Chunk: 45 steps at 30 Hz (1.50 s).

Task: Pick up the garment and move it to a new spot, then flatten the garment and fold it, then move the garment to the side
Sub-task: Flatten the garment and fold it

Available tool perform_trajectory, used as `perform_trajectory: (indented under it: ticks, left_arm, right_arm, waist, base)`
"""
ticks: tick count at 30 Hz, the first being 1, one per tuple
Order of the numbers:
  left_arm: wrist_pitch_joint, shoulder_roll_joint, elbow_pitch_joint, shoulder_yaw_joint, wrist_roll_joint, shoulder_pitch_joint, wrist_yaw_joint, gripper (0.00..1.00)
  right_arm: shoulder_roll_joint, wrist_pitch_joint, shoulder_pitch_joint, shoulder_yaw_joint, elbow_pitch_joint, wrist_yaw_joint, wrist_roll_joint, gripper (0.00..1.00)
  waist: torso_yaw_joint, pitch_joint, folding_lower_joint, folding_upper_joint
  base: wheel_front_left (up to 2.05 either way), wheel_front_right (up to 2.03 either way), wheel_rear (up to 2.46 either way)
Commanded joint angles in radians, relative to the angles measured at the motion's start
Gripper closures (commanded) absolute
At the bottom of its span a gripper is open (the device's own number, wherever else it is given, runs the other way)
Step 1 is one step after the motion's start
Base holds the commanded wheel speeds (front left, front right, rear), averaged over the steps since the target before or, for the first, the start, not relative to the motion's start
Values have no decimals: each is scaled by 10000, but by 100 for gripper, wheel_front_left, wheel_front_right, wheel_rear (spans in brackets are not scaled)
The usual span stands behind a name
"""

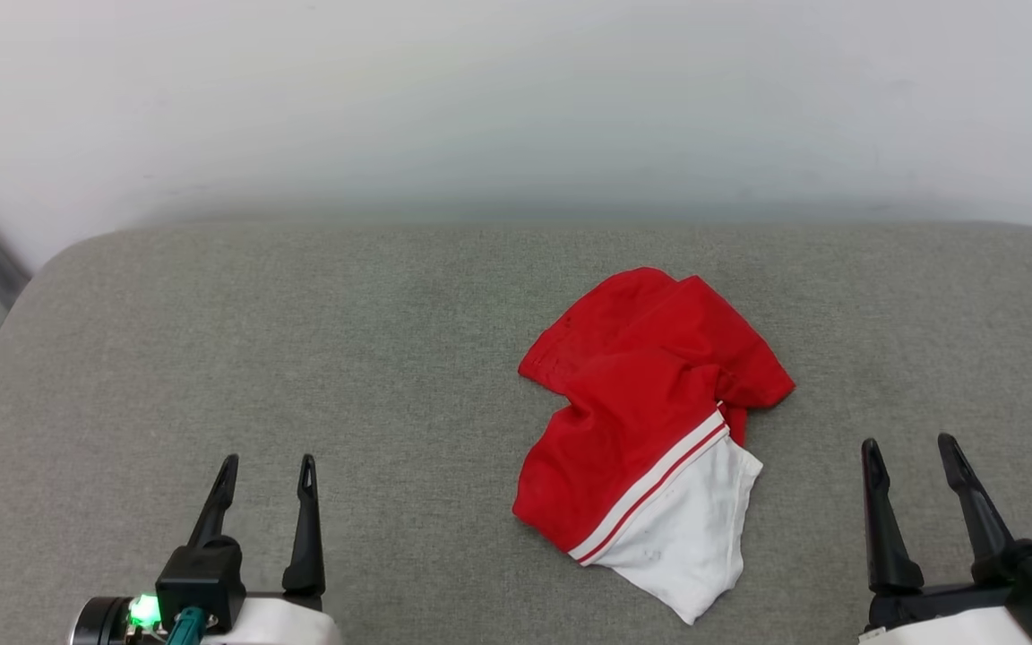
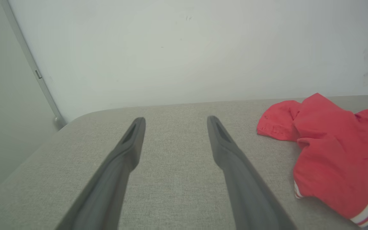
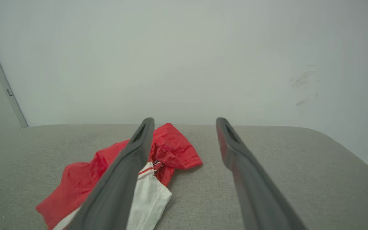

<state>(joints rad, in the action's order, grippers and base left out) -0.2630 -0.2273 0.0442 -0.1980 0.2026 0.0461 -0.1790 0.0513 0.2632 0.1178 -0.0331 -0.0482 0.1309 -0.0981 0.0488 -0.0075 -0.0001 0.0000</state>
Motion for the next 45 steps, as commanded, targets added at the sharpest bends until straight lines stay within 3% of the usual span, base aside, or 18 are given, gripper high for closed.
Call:
perform_trajectory:
  ticks: [1,14,25,32,39,45]
  left_arm:
    - [-26,137,-12,199,-153,160,153,0]
    - [-26,1015,-38,1232,-1030,529,1168,0]
    - [-26,1328,-20,1626,-1408,490,1601,0]
    - [-26,1478,-44,1703,-1533,360,1748,0]
    - [-26,1599,54,1750,-1521,341,1839,0]
    - [-26,1677,79,1769,-1457,403,1844,0]
  right_arm:
    - [-17,22,167,-25,44,-3,-122,0]
    - [-17,24,328,11,149,-3,-216,0]
    - [-17,24,-115,-42,-80,-3,34,0]
    - [153,22,-1432,320,-917,-3,605,0]
    - [1982,-30,-2754,2057,438,-3,880,0]
    - [3391,-1809,-3842,4088,1006,-3,144,0]
  waist:
    - [-7,-33,1,0]
    - [-23,-115,1,0]
    - [-27,-96,1,0]
    - [-62,4,1,0]
    - [-75,-11,1,0]
    - [-81,22,1,0]
  base:
    - [0,0,0]
    - [0,0,0]
    - [0,0,0]
    - [0,0,0]
    - [0,0,0]
    - [0,0,0]
